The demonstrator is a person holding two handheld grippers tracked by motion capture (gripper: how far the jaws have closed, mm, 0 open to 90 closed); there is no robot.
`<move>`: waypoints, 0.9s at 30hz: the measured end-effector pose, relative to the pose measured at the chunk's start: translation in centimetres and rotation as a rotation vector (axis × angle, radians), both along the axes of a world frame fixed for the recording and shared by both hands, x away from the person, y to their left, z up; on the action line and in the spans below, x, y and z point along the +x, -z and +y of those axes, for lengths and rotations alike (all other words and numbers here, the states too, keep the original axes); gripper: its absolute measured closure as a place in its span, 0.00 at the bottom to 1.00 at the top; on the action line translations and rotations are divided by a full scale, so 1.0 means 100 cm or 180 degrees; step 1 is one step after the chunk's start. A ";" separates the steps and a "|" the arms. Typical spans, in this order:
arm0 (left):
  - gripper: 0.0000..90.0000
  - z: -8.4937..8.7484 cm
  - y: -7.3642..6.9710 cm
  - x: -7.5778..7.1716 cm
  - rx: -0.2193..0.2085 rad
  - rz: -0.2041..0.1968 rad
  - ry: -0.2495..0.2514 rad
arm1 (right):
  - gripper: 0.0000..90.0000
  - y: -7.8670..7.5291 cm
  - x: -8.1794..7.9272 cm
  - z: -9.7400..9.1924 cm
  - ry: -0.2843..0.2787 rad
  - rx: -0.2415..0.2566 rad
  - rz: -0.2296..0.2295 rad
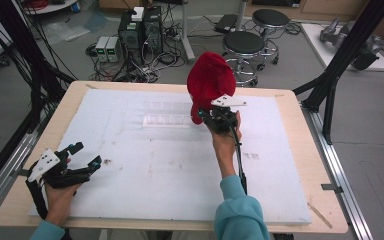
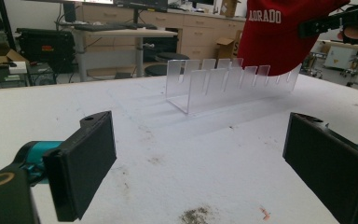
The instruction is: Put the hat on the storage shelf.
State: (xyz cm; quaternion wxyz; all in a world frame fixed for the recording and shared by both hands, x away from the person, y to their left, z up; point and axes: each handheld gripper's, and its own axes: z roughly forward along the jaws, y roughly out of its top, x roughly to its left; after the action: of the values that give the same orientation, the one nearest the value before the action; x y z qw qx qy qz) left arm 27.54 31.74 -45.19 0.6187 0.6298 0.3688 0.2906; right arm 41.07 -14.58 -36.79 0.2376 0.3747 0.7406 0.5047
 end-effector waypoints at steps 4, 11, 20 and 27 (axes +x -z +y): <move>0.12 0.001 0.000 0.000 -0.0007 0.0006 0.0002 | 0.93 0.004 0.002 0.002 -0.0002 -0.0048 0.0072; 0.12 0.001 0.000 0.000 0.0002 -0.0005 0.0014 | 0.93 0.013 0.001 0.000 0.0001 0.0000 0.0116; 0.12 0.001 0.001 -0.001 -0.0004 -0.0036 0.0008 | 0.82 0.015 -0.001 0.000 0.0061 -0.0029 0.0096; 0.15 0.001 0.001 -0.003 -0.0018 -0.0098 -0.0018 | 0.36 0.011 -0.006 0.009 0.0158 -0.0095 -0.0114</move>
State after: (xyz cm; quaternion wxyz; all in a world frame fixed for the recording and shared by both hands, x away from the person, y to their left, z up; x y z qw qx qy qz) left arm 27.21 31.85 -45.30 0.6253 0.6225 0.3618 0.3010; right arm 40.42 -13.72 -37.88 0.2688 0.3802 0.7341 0.4943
